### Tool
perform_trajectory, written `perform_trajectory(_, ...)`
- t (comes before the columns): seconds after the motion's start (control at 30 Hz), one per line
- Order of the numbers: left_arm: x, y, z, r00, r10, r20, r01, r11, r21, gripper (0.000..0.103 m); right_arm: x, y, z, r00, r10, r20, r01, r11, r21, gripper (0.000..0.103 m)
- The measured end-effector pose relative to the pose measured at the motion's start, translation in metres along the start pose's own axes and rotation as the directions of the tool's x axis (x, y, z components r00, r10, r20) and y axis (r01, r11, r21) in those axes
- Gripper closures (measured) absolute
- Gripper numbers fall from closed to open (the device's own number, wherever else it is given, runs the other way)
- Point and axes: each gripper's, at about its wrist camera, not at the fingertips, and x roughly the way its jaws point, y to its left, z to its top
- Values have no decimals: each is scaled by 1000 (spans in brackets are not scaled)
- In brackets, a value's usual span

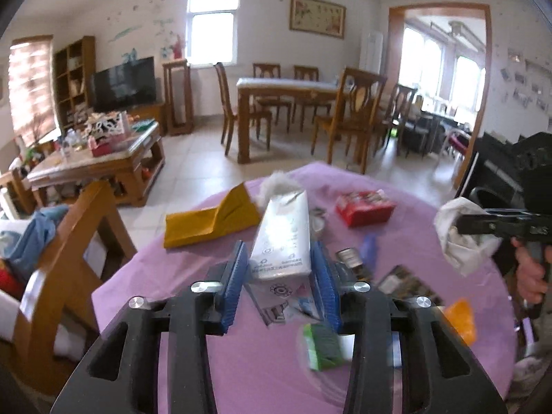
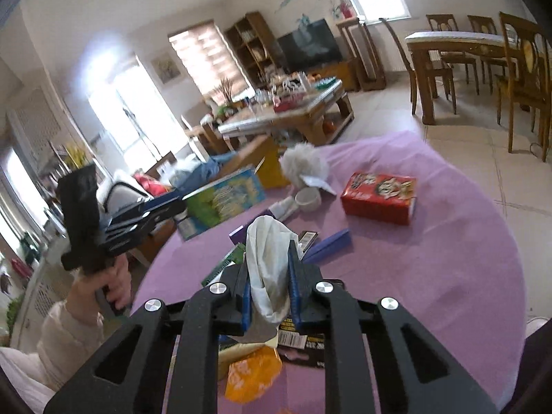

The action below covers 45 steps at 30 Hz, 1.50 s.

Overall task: Collect trash
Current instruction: 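Grasp the white tissue with the right tool while the left tool grasps the white milk carton, then carry both items to the black bin and open both tools to drop them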

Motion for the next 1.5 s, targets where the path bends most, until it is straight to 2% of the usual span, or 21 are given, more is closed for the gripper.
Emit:
perform_trajectory(0.1, -15, -12, 3, 1000, -12, 12, 12, 1000, -19, 101, -17, -9, -1, 999, -7, 36, 7, 1000, 9, 86)
perform_trajectory(0.17, -17, -24, 3, 1000, 17, -7, -17, 1000, 0, 101, -28, -16, -1, 999, -14, 51, 14, 1000, 15, 86)
perform_trajectory(0.23, -10, -28, 0, 998, -9, -65, 8, 1000, -18, 101, -37, -24, -4, 998, -18, 60, 16, 1000, 24, 86)
perform_trajectory(0.3, 3, -28, -3, 993, 28, -118, -33, 999, -43, 100, -44, -34, -7, 998, -19, 67, 17, 999, 34, 85)
perform_trajectory(0.37, 15, -20, -8, 986, 74, -149, -87, 993, -84, 76, -50, -40, -11, 997, -18, 73, 15, 999, 44, 84)
perform_trajectory(0.4, 20, -12, -10, 978, 129, -162, -149, 981, -121, 37, -54, -44, -14, 997, -19, 76, 15, 999, 52, 82)
perform_trajectory(0.43, 23, -2, -11, 973, 166, -162, -191, 970, -150, 17, -58, -47, -17, 997, -21, 77, 17, 998, 60, 82)
perform_trajectory(0.47, 25, 4, -13, 969, 190, -157, -217, 959, -180, 17, -60, -50, -18, 997, -21, 78, 16, 998, 66, 82)
perform_trajectory(0.53, 33, 12, -18, 965, 189, -180, -226, 951, -210, 17, -65, -57, -23, 996, -32, 78, 27, 997, 71, 82)
perform_trajectory(0.6, 44, 13, -22, 958, 196, -209, -237, 952, -192, 19, -64, -62, -25, 997, -42, 72, 36, 996, 77, 82)
perform_trajectory(0.7, 65, 13, -29, 935, 208, -288, -255, 957, -138, 55, -57, -65, -28, 997, -44, 59, 39, 996, 86, 82)
perform_trajectory(0.73, 71, 15, -32, 930, 204, -307, -259, 954, -150, 61, -56, -66, -28, 998, -41, 56, 36, 995, 88, 82)
perform_trajectory(0.87, 64, 24, -37, 940, 208, -269, -273, 934, -232, 63, -53, -65, -29, 998, -36, 51, 32, 996, 80, 82)
perform_trajectory(1.0, 39, 18, -25, 964, 193, -183, -239, 930, -279, 63, -66, -68, -33, 996, -41, 79, 35, 996, 83, 82)
perform_trajectory(1.03, 31, 8, -17, 974, 168, -151, -205, 937, -281, 63, -71, -70, -34, 995, -42, 89, 34, 995, 89, 82)
perform_trajectory(1.13, 19, -28, 3, 990, 109, -87, -127, 960, -251, 63, -85, -79, -33, 990, -54, 127, 41, 994, 106, 82)
perform_trajectory(1.2, 18, -55, 14, 996, 63, -55, -74, 974, -216, 63, -96, -85, -33, 985, -74, 153, 57, 992, 114, 82)
perform_trajectory(1.27, 20, -86, 26, 1000, -11, -27, 6, 982, -188, 63, -109, -92, -34, 979, -97, 177, 75, 989, 126, 82)
perform_trajectory(1.4, 41, -163, 44, 985, -173, -7, 171, 977, -129, 63, -145, -117, -41, 956, -177, 235, 138, 975, 173, 82)
perform_trajectory(1.43, 52, -190, 49, 974, -228, -10, 226, 968, -109, 63, -154, -124, -43, 948, -201, 248, 156, 970, 187, 82)
perform_trajectory(1.5, 65, -225, 50, 958, -286, -18, 284, 956, -80, 63, -178, -139, -51, 924, -262, 280, 202, 953, 224, 82)
